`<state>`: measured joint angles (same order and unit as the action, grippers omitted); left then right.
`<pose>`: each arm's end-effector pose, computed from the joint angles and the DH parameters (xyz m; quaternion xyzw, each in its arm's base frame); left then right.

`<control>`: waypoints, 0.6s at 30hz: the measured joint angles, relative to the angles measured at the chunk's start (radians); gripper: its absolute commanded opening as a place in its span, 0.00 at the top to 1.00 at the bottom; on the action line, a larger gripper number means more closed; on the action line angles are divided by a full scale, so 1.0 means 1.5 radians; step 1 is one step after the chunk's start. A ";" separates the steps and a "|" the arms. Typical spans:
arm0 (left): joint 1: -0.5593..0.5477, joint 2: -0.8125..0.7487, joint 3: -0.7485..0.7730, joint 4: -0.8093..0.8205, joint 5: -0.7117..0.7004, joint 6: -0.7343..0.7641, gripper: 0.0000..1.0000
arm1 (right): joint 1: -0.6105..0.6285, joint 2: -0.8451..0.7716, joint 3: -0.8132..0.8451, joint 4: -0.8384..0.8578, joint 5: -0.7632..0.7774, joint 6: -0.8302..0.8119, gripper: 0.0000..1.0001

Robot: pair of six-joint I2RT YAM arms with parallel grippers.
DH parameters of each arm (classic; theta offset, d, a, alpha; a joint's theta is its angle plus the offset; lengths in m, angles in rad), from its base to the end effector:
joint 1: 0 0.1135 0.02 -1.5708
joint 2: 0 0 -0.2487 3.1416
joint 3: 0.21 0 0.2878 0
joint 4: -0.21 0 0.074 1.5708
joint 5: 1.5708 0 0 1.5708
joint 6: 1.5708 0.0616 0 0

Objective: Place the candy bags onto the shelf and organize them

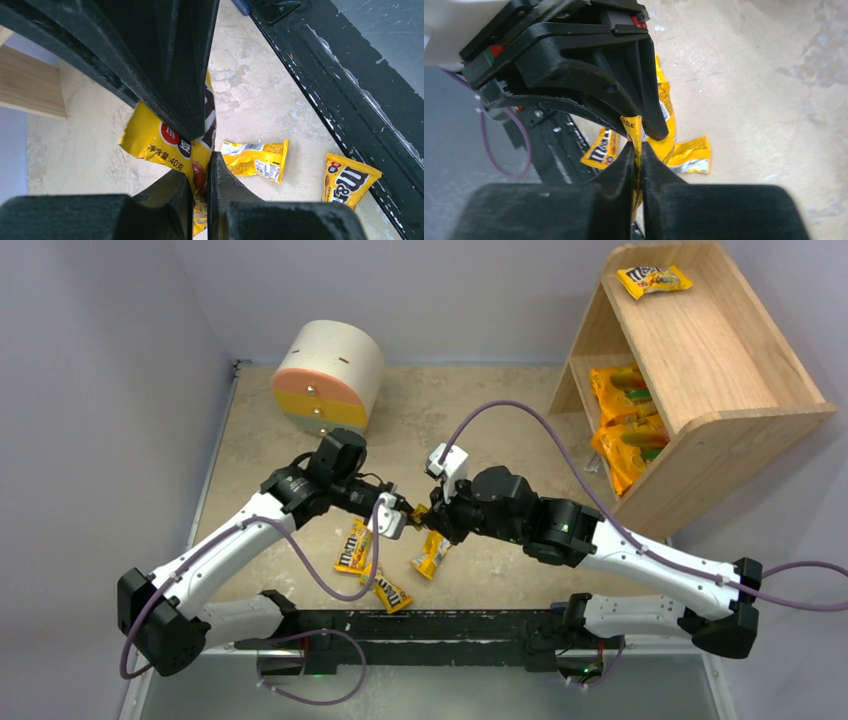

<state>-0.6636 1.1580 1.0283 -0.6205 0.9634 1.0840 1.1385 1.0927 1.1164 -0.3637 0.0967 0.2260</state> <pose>0.1949 -0.2166 0.2900 0.7417 0.3800 -0.3417 0.4344 0.1366 0.2818 0.3558 -0.3343 0.7445 0.3329 0.4724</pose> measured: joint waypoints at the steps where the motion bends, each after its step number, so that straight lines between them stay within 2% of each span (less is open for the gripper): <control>1: 0.000 0.003 0.003 -0.001 0.001 0.000 0.85 | 0.000 0.000 0.000 0.000 0.003 -0.002 1.00; 2: 0.000 0.004 0.005 -0.002 0.002 0.000 0.70 | 0.000 0.000 -0.001 0.000 0.007 -0.001 1.00; 3: 0.000 0.005 0.006 -0.002 0.002 -0.001 0.48 | -0.001 -0.001 -0.003 0.003 0.012 0.000 1.00; 4: 0.000 0.005 0.006 0.002 0.002 -0.004 0.33 | -0.001 -0.004 -0.006 0.007 0.016 0.001 1.00; 5: 0.000 0.004 0.006 0.013 0.001 -0.017 0.26 | -0.001 -0.008 -0.010 0.010 0.023 0.001 1.00; 8: -0.001 -0.021 -0.014 0.109 -0.032 -0.129 0.18 | -0.001 -0.038 -0.040 0.032 0.063 0.009 1.00; 10: -0.001 -0.067 -0.060 0.210 -0.095 -0.230 0.17 | -0.003 -0.070 -0.068 0.058 0.098 0.021 1.00; 12: -0.001 -0.148 -0.138 0.329 -0.202 -0.364 0.15 | -0.006 -0.102 -0.095 0.090 0.137 0.034 1.00; 18: -0.002 -0.323 -0.282 0.495 -0.502 -0.775 0.11 | -0.011 -0.158 -0.167 0.253 0.239 0.091 1.00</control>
<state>-0.6666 0.6727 0.6052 0.1223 0.2111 -0.0784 1.1221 0.8558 0.8665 0.0154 0.4545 0.3618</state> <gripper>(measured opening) 0.873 0.012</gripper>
